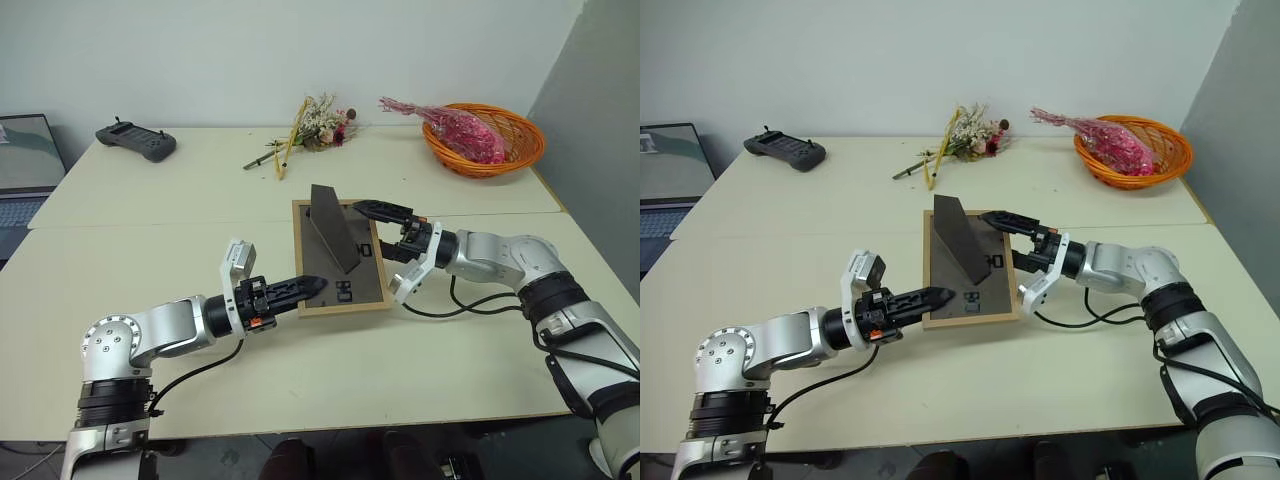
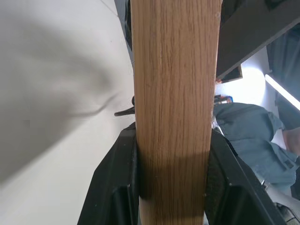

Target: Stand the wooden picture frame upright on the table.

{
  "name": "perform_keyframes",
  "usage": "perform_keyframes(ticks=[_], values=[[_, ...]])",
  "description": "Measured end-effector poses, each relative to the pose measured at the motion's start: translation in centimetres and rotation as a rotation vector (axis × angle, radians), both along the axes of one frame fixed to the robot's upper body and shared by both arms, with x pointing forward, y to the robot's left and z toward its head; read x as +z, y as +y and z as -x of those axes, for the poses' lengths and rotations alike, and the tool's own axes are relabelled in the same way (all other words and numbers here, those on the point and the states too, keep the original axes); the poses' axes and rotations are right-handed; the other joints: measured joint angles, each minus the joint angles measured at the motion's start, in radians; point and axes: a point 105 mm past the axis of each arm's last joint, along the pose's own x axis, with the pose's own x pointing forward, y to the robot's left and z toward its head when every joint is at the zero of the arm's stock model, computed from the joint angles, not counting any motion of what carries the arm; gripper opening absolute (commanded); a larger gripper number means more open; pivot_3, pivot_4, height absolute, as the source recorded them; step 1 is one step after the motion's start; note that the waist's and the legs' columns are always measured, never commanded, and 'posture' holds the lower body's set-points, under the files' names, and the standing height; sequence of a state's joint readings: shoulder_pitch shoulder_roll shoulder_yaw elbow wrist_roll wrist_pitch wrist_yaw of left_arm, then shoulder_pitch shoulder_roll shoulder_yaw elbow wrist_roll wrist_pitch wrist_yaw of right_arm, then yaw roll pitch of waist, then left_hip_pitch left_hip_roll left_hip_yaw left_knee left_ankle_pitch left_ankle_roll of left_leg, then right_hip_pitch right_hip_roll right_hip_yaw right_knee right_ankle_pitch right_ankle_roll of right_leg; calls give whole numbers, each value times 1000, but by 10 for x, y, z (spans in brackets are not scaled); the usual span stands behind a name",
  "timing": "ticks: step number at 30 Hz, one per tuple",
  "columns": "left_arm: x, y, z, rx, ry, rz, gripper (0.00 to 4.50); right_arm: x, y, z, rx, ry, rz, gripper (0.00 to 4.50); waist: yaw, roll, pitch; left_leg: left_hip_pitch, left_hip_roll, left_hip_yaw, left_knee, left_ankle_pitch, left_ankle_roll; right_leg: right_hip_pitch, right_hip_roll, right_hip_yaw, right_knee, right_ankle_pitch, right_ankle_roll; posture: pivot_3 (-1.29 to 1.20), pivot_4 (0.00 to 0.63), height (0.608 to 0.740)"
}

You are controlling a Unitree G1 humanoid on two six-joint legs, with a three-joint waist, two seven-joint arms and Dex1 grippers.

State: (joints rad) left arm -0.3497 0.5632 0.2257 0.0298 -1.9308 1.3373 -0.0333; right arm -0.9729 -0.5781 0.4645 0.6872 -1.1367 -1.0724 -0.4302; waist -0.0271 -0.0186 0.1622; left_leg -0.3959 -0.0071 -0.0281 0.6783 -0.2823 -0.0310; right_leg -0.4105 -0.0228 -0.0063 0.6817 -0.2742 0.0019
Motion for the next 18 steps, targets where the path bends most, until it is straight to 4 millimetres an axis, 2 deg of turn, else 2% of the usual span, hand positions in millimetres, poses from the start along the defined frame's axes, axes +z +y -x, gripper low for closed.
perform_keyframes(ticks=[1,5,10,16,18], values=[[0,0,-1,8,-1,-1,1287,0,1,-1,1,-3,1,4436,0,0,0,0,0,0,0,0,0,0,0,0,0,0,0,0,150,740],[0,1,0,18,-5,1,1287,-1,1,-4,9,11,-3,3882,1,0,0,0,0,0,0,0,0,0,0,0,0,0,0,0,150,740],[0,-2,3,-4,-12,5,1287,-6,-2,-5,12,28,8,2653,1,0,0,0,0,0,0,0,0,0,0,0,0,0,0,0,150,740],[2,-7,8,-46,-17,31,1287,-5,-8,-1,30,26,14,1415,-1,0,0,0,0,1,0,0,0,0,0,1,0,0,0,0,150,740],[2,-7,9,-52,-14,32,1989,-5,-9,0,36,26,20,1402,-1,0,0,0,0,1,0,0,0,0,0,1,0,0,0,0,150,740]])
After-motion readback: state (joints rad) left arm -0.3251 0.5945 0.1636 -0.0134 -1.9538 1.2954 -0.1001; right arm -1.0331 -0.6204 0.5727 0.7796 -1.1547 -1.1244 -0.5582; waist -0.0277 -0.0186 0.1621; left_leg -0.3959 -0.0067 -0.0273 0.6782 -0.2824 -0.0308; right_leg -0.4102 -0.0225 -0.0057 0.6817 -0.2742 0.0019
